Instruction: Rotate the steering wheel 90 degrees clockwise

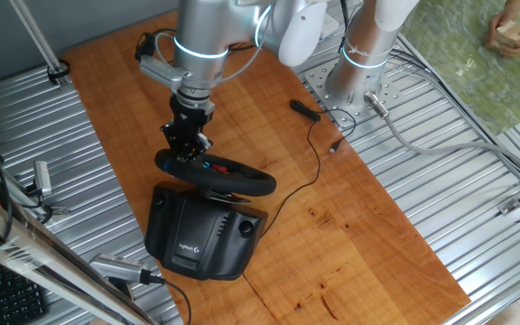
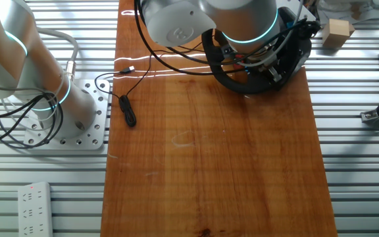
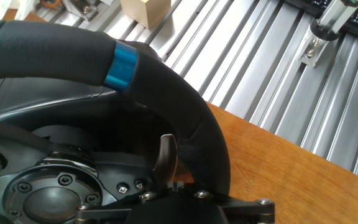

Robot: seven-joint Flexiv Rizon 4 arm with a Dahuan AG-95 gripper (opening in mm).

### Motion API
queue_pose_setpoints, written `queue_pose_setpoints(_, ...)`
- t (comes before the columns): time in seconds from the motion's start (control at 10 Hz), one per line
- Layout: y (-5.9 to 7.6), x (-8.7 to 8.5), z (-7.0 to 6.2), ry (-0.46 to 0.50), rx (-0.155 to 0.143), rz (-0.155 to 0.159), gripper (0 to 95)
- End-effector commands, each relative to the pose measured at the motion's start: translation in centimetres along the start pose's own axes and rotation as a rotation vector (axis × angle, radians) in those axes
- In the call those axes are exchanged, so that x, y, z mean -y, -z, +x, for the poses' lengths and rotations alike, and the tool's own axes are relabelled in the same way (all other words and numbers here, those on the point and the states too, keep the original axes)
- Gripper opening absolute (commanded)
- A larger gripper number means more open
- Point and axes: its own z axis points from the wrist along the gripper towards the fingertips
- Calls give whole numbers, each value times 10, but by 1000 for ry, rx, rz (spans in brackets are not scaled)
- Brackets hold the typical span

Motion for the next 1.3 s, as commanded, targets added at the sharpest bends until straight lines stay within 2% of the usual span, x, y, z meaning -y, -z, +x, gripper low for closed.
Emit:
queue_pose_setpoints(0.1, 1, 1, 0, -2, 13, 5, 0)
queue_pose_setpoints(0.5, 6, 0, -6, -2, 22, 11, 0)
queue_pose_setpoints(1.3, 9, -2, -8, 5, 5, 16, 0)
